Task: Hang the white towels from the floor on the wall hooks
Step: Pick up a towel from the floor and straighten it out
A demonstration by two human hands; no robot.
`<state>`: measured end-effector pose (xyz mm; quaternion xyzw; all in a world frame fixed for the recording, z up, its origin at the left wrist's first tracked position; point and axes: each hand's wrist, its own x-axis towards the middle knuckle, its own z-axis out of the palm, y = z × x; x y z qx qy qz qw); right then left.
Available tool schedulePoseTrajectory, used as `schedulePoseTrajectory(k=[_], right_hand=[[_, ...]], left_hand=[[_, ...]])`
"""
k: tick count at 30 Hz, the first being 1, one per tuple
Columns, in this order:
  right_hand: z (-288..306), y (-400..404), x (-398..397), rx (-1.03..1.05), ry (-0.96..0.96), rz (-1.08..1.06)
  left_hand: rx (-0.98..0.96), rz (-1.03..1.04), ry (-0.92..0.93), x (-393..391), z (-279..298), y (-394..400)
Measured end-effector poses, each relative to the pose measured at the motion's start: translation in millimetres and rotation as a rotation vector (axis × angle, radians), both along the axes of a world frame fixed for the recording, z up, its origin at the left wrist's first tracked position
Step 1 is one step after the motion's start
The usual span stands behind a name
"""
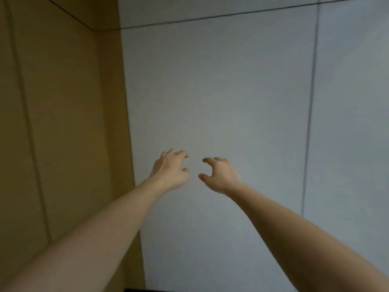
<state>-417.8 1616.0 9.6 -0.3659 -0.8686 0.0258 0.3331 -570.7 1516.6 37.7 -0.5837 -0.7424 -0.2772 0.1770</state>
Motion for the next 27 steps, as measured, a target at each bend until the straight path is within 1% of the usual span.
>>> schedulePoseTrajectory(k=[6, 13, 18, 22, 27], right_hand=[[-65.5, 66.8, 222.7, -0.129, -0.069, -0.317], [-133.7, 88.9, 442.7, -0.309, -0.062, -0.652], [-176.3, 90.5, 564.2, -0.421, -0.042, -0.876], [-205.6, 101.9, 649.8, -0.477, -0.03, -1.067], [-242.4, 122.5, 730.9, -0.608, 0.024, -1.264]], left_hand=[[-0.139, -0.286, 0.008, 202.8, -65.4, 112.1], [-0.285, -0.602, -0.022, 416.5, -123.5, 200.0], [-0.382, -0.853, 0.055, 553.5, -163.2, 251.2], [-0.437, -1.043, 0.064, 655.6, -198.0, 295.4], [-0.549, -1.226, 0.114, 754.5, -250.3, 345.9]])
